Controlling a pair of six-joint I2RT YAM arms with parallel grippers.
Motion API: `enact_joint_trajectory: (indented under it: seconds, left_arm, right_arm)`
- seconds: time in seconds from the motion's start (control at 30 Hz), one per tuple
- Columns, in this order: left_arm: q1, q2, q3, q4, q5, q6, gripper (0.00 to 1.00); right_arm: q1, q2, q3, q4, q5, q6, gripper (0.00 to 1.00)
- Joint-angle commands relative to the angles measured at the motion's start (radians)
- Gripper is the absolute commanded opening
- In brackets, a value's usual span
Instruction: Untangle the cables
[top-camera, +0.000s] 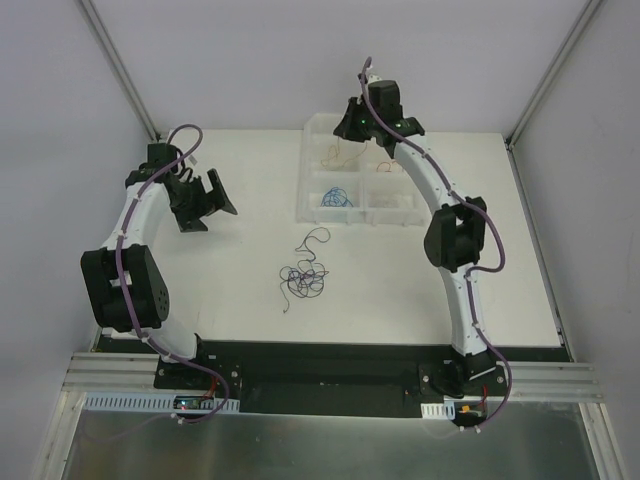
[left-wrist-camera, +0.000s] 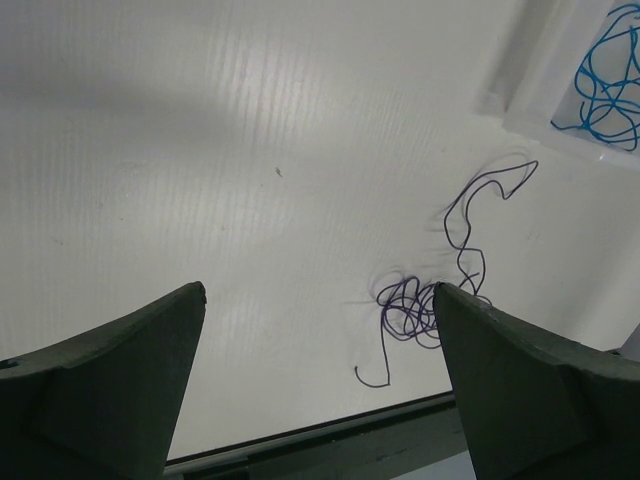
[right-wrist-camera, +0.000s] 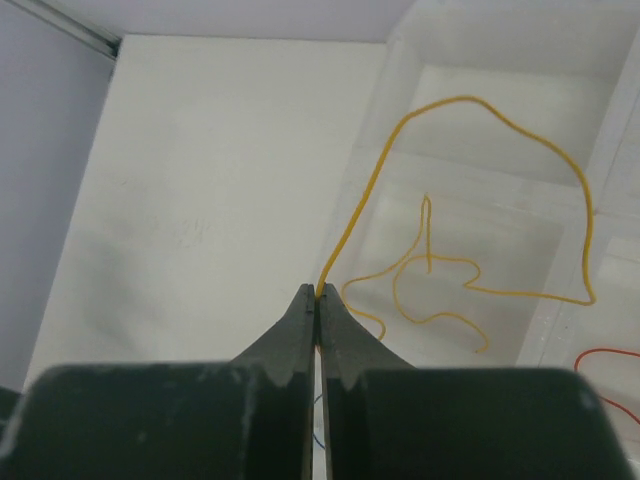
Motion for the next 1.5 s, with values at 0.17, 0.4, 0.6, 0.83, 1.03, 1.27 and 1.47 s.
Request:
enact_joint_trajectory:
  seconds: [0.17, 0.4, 0.6, 0.83, 1.03, 1.27, 1.47]
  left_arm:
    - [0.008, -0.083, -0.084, -0.005, -0.01, 0.047, 0.96]
    - [0.008, -0.088, -0.083, -0.004, -0.013, 0.053, 0.97]
    - [0.008, -0.099, -0.089, 0.001, -0.008, 0.05, 0.97]
    - [0.008, -0.093, -0.081, 0.012, 0.009, 0.032, 0.97]
    - [0.004, -0.088, -0.068, 0.019, 0.025, -0.003, 0.97]
    - [-0.107, -0.122, -0.086, 0.025, 0.033, -0.019, 0.95]
    - [-0.252, -0.116, -0.185, 0.03, 0.158, -0.04, 0.86]
  right_arm:
    - [0.038, 0.139, 0.035, -0.01, 0.05, 0.078, 0.0]
    - [0.047, 0.221, 0.08, -0.033, 0.059, 0.109, 0.0]
    - [0.05, 0.196, 0.084, -0.061, 0.08, 0.106, 0.14]
    - [0.033, 0.097, 0.118, -0.145, 0.115, 0.068, 0.54]
    - [0.027, -0.097, -0.04, -0.222, 0.143, -0.064, 0.69]
    - [0.07, -0.33, -0.331, -0.269, 0.089, -0.233, 0.86]
    - [0.117, -0.671, -0.86, -0.155, 0.099, -0.182, 0.93]
